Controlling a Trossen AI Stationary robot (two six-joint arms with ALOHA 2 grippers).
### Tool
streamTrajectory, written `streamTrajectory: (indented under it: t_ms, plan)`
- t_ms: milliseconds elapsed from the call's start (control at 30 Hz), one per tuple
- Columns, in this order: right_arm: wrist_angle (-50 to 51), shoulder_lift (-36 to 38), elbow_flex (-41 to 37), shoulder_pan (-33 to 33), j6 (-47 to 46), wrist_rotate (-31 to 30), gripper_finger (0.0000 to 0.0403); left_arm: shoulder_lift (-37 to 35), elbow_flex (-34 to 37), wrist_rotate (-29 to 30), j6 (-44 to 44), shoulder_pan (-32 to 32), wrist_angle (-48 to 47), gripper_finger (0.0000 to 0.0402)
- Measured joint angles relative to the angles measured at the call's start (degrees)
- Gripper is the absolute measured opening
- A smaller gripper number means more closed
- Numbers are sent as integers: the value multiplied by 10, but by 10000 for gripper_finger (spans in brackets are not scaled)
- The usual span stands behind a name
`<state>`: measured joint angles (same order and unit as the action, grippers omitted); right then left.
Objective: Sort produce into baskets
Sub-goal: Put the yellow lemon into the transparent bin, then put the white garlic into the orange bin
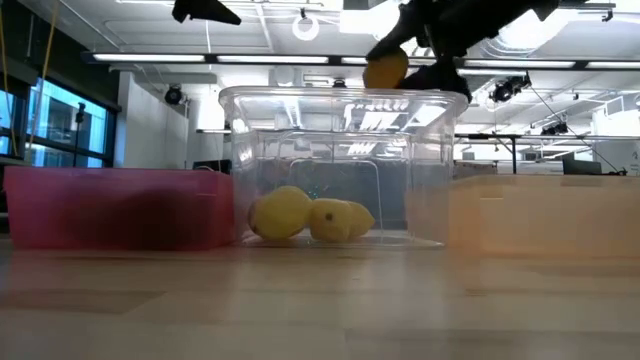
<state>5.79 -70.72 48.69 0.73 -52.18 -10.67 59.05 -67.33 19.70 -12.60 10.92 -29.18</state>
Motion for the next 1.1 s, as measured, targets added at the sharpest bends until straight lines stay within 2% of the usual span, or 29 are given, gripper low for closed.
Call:
streamTrajectory:
  t_ms: [100,267,367,500,600,700,833,900,1100]
  plan:
    - [-4,0,0,-18,-43,-29,219,0,0,-28,18,0,-4,298]
    - [-4,0,0,-14,-1,-30,220,0,0,-96,64,0,-18,298]
    - [-14,0,0,-7,-54,-31,220,0,0,-106,62,0,-30,298]
    - [-13,0,0,-8,-42,-18,221,0,0,-106,-4,-1,-41,298]
    - [-12,-2,0,-8,-30,-16,237,3,0,-112,-61,-4,-39,298]
    - [-10,-8,0,-8,-18,-9,284,5,1,-115,-106,-13,-35,298]
    - [-17,-14,0,-8,20,40,365,7,0,-115,-164,-34,-20,298]
    - [-19,-14,0,-7,33,59,390,9,0,-115,-192,-49,-8,298]
    - [-21,0,0,-3,53,101,367,26,0,-93,-280,-122,33,298]
